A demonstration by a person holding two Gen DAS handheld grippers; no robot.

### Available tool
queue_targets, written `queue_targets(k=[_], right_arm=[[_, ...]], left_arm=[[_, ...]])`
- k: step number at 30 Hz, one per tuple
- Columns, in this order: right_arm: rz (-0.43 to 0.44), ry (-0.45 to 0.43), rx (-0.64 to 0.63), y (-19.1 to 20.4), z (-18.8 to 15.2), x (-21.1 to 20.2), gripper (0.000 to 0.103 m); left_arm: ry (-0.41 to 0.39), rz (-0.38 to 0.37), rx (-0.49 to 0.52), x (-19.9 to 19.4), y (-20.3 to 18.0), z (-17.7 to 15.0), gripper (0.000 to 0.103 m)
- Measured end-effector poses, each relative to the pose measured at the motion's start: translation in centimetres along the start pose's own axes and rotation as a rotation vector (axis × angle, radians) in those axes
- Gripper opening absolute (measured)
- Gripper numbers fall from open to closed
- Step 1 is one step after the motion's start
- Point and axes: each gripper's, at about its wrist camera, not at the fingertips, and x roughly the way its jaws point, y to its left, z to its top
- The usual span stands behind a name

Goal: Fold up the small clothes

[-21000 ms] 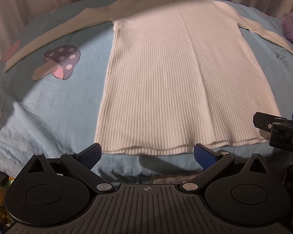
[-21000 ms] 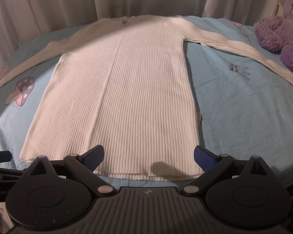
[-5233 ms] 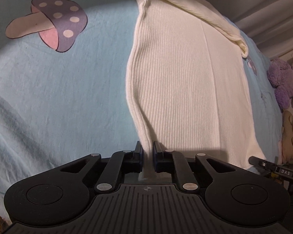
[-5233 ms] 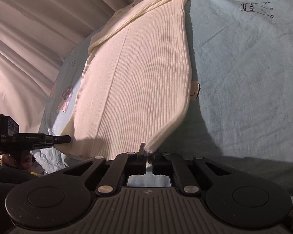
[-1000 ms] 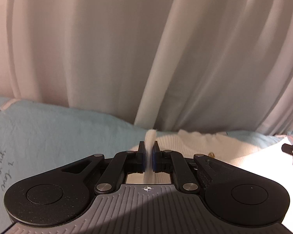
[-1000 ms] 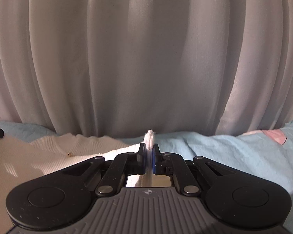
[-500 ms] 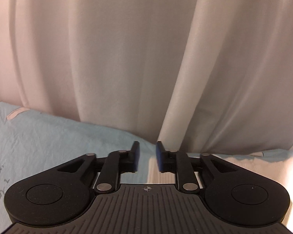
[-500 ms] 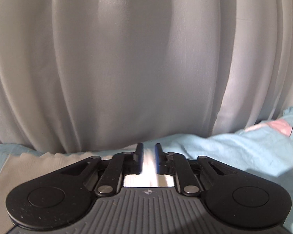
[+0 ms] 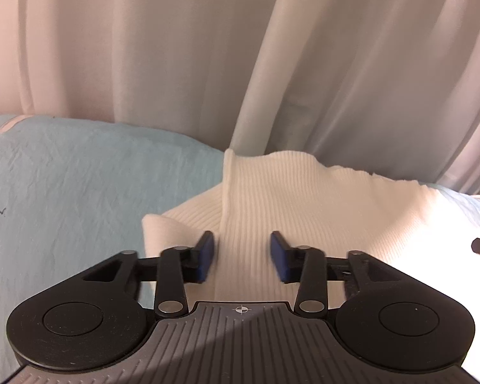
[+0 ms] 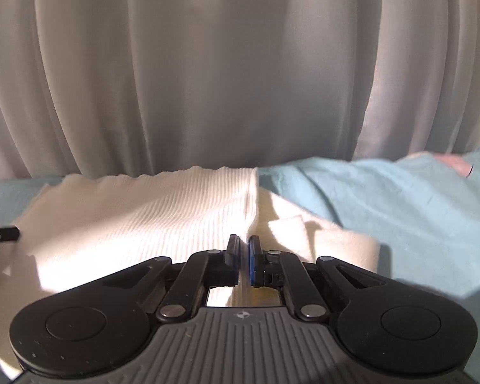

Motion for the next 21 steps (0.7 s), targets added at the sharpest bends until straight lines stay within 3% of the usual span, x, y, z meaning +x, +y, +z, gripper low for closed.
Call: queue_targets(k=[4,8,11,16,21], right_arm=[[-0.061,0.029,-0.019,0.0,-0.5,1.1,0.005],[-0.044,0.015,0.047,-0.7,-0.6,-0.2,0.007],[0.029,0.010,0.148,-1.9,-1.1,-2.5,0.017],[0.097,0.071,0.255,-2.9,-3.6,-5.9,0.021],[0.121,0.128,0.228,-2.0,-5.5,-7.3,0.018]], left_arm=[[-0.016,0.083,-0.003,0.7,0.4,0.2,0.041],[0.015,0.059,-0.069,-0.4,2.1,0.1,0.042],[0.039,-0.024,-0.109,-2.4,3.4,-0.3,0.051],[0.116,-0.193,-0.186,-4.5,4.1,-2.6,0.052],[0.125,-0.175,-0.164,-5.4,3.6,-4.2,0.034]])
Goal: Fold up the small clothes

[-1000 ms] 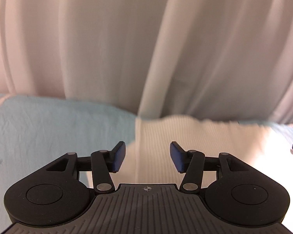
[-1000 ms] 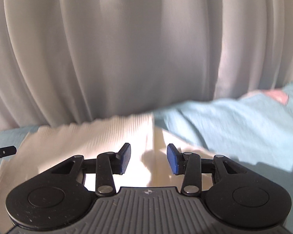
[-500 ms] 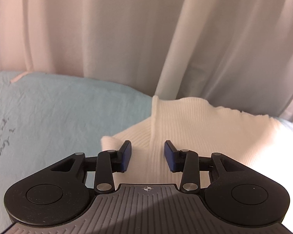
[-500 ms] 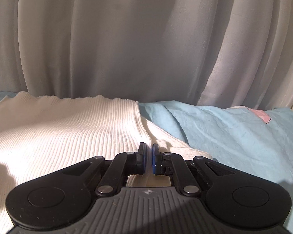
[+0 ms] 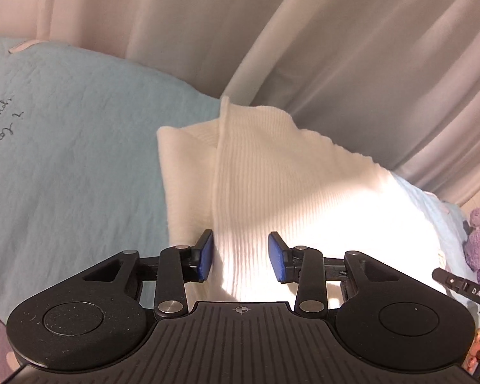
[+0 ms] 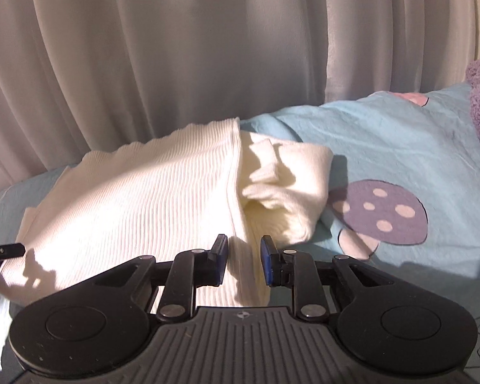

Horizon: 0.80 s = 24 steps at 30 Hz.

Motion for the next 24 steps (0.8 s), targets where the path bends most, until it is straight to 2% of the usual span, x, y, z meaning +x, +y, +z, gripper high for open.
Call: queue_targets(k=[1,3,4,7,8,11,13,16,18,21,24], right_arm=[[0.004,-0.006,-0.003,0.2,-0.3,-0.3,0.009],[0.000,-0.025,-0.018,0.7,-0.5,-0.7,0.009],[-0.010,-0.037,-0.032,1.0,-0.4,-0.9,0.008],[-0.143,-0.040,-0.109,1.7,-0.5,-0.8,0.005],[-0.156,-0.025,-0.106,1.4,-0.6,-0.5,0.005],[-0.149,-0.009,-0.073,0.8,-0.6,-0.1,0.005],[-0.120,-0.015,-0.067,1.0,-0.3,-0.4,0.006],[-0.116,-0.057,-0.062,1.3,0.2,-1.3,0.007],[-0.107,-0.086,-0.064,1.8,0.7,-1.8,0.008],[-0.047,-0.105,-0.062,3.1,0.8,-2.1,0.011],[0.063,-0.069,-0.071,5.4,0.3,-1.5,0.011]], left_arm=[[0.005,0.000,-0.002,0.0,-0.1,0.0,0.030],[0.015,0.011,0.000,0.0,-0.2,0.0,0.011],[0.014,0.019,0.001,0.0,-0.3,0.0,0.010],[-0.028,0.055,0.002,-0.4,-0.3,-0.2,0.007],[-0.050,0.079,0.007,-0.7,-0.3,-0.2,0.007],[-0.064,0.150,0.035,-0.7,0.2,-0.3,0.007],[-0.066,0.137,0.031,-0.7,0.6,-0.3,0.007],[-0.077,0.063,0.001,-1.3,1.2,-0.2,0.020],[-0.089,0.045,-0.057,-1.7,2.3,-0.1,0.041],[-0.064,0.011,-0.167,-1.4,4.2,0.2,0.045],[-0.008,-0.085,-0.269,-0.4,5.3,0.3,0.055]])
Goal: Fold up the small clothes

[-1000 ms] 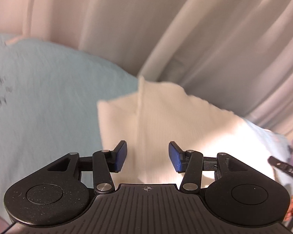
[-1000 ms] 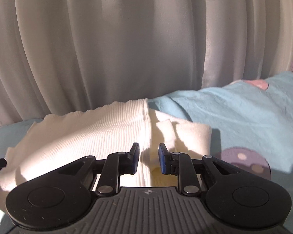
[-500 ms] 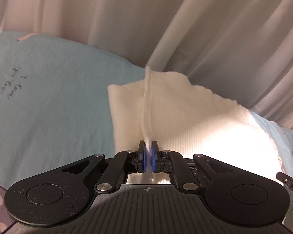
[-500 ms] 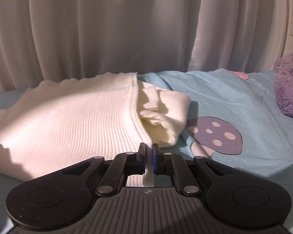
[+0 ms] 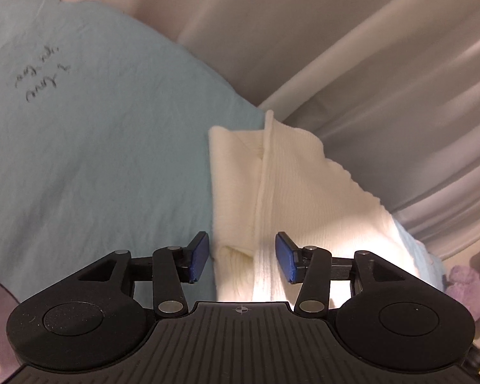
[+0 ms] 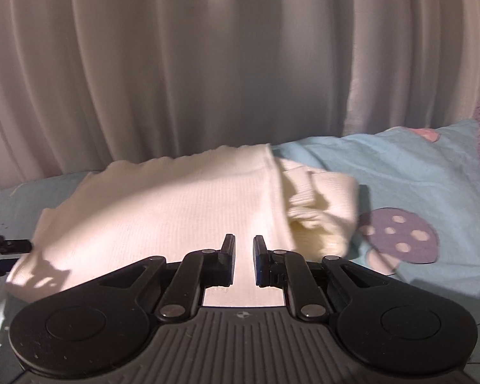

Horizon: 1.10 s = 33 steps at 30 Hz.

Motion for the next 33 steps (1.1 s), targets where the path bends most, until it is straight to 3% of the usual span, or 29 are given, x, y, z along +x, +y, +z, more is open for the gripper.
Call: queue_targets(k=[3,7,8,12,15,17,20,21,27,33], right_arm=[[0.082,0.060,-0.030,2.7,-0.8,1.3,0.011],[0.126,0.111,-0.071,4.9,-1.9,2.7,0.011],[0.123,0.115,-0.077,5.1,-2.1,2.7,0.011],[0.093,0.093,-0.065,4.3,-1.7,2.2,0.011],[0.019,0.064,-0.036,2.6,-1.2,2.0,0.011],[-0.059,0.047,-0.020,1.1,-1.1,2.0,0.011],[-0.243,0.055,-0.038,-1.0,-1.4,2.4,0.010],[-0.257,0.053,-0.031,-1.8,-1.7,2.3,0.010],[-0.187,0.021,0.050,-3.1,-1.3,0.8,0.009],[-0.180,-0.027,0.136,-4.4,-0.9,-0.4,0.011]], left_arm=[[-0.003,-0.048,-0.010,0.7,0.0,0.2,0.067],[-0.009,-0.082,-0.044,1.4,0.0,0.5,0.069],[-0.010,-0.086,-0.038,1.6,-0.1,0.6,0.068],[0.017,-0.056,-0.055,2.4,-0.2,0.9,0.033],[0.020,-0.078,-0.083,2.4,0.3,1.1,0.025],[0.012,-0.095,-0.097,2.1,0.4,1.1,0.023],[0.001,-0.109,-0.088,1.4,-0.1,1.3,0.022],[0.001,-0.109,-0.081,1.2,-0.5,1.4,0.022],[0.005,-0.109,-0.030,0.4,-3.3,1.9,0.022],[0.026,-0.076,0.032,0.3,-7.0,1.6,0.022]])
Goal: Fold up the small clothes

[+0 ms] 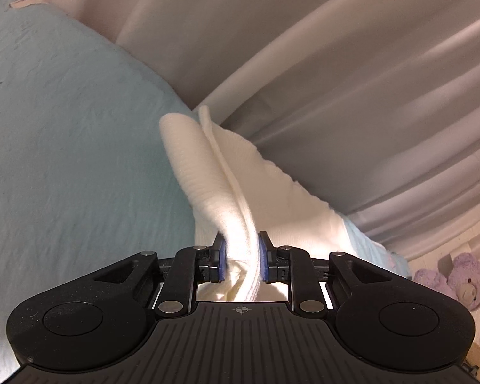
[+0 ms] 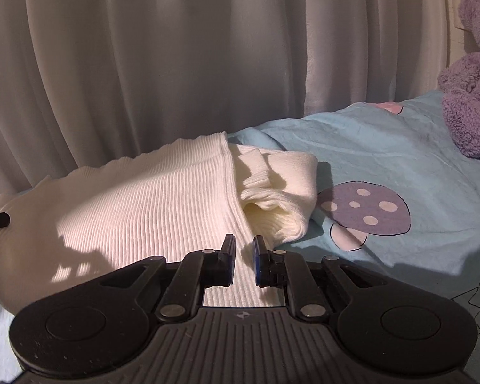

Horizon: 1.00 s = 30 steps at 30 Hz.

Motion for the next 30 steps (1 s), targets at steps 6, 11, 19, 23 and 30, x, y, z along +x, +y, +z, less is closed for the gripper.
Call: queue_targets(k=[6,11,19,23,30], right_arm=[[-0.025,-0.003,0.024,-1.0,-0.2,-0.2,0.011],[-0.028,0.013,0.031,-1.4,-0.5,0.0,0.011],[-0.023,0.015,0.036,-1.7,-0.4,-0.2,0.012],[-0.014,0.017,0.032,-1.3,-0.4,-0.1,0.014],[0.013,0.023,-0.001,-0.1,-0.1,0.0,0.015]], left_arm=[[0.040,0.011,0.073,2.6,-4.3,-1.5,0.022],[0.086,0.037,0.154,5.5,-7.1,-3.7,0.022],[0.140,-0.035,0.177,4.8,-6.9,-5.2,0.028],[0.107,-0.013,0.213,3.1,-6.5,-6.1,0.031],[0.144,-0.006,0.278,4.3,-5.6,-8.8,0.032]])
